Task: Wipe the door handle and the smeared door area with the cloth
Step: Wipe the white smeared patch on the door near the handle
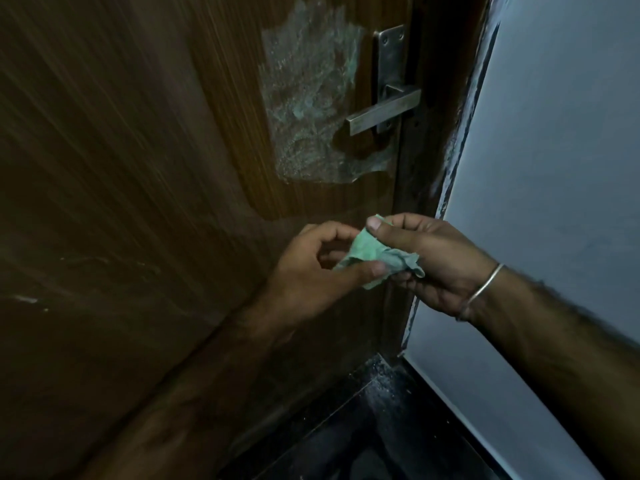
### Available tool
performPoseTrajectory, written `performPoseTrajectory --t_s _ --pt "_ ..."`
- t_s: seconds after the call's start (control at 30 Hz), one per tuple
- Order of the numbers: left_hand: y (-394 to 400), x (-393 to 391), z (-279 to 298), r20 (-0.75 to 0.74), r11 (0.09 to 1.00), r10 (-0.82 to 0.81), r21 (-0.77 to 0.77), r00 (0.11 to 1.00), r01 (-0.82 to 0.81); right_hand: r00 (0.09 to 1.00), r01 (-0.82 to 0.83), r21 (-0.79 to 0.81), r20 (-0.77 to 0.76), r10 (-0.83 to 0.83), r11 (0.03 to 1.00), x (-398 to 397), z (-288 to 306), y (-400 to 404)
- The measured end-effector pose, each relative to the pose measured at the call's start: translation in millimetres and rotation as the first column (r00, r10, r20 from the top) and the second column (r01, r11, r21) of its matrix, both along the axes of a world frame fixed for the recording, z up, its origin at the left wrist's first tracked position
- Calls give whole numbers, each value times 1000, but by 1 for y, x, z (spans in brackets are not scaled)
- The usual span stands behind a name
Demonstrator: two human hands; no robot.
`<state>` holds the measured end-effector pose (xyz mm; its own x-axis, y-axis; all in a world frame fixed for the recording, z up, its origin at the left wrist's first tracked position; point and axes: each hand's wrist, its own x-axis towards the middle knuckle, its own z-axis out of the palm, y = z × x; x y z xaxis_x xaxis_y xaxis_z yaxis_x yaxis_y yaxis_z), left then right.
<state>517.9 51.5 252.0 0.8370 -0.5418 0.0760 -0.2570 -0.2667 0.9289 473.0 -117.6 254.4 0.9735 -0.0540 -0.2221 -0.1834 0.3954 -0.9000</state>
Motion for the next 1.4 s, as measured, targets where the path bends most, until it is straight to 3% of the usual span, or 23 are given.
performPoseTrajectory --t_s 0.07,0.17,0.27,0.4,0.5,0.57,0.63,0.73,0.83,0.93,1.0,1.1,1.17,1.23,1.4 --pt "-2 1 1 -2 997 66 -37 998 -66 1000 -17 4 5 16 1000 2 0 -2" --pt "-2 6 3 -213 965 78 -231 974 -128 997 -76 50 21 75 996 3 0 -5" --pt "-1 11 11 -358 917 112 -323 927 -236 985 -175 49 7 175 983 2 -2 -13" --pt "1 18 19 -428 873 158 -360 890 -329 970 -243 -156 -31 241 957 -4 -4 -25" --pt "0 18 21 -436 872 153 -363 887 -329 980 -190 -361 -19 197 913 -7 -4 -26" --pt "-1 18 21 -450 888 136 -340 882 -310 983 -160 -408 21 185 899 -9 -2 -22" --pt "-1 19 21 -525 901 57 -339 849 -270 984 -147 -378 38 174 914 -9 -2 -18" --pt "4 18 20 -677 910 -118 -366 727 -194 987 -158 -206 -56 150 966 -11 -4 -13" --pt "5 16 15 -731 891 -79 -357 678 -281 985 -130 -218 -138 102 967 -14 -7 -11" --pt "-1 12 10 -721 869 91 -280 687 -409 975 -202 -264 -149 167 943 -19 -8 -12" --pt "-3 9 6 -685 869 139 -261 715 -420 981 -189 -433 -111 156 881 -21 -8 -8" --pt "-5 4 0 -545 916 164 -225 822 -332 987 132 -649 152 -42 749 -16 -3 0" --pt "-9 1 -2 -461 934 170 -206 871 -291 971 156 -627 238 -2 763 -11 4 5" --pt "-12 0 -4 -406 939 175 -205 897 -276 974 85 -628 217 69 773 -7 7 10" --pt "-6 6 -1 -400 949 112 -230 909 -218 960 203 -679 282 -5 705 -2 2 13"
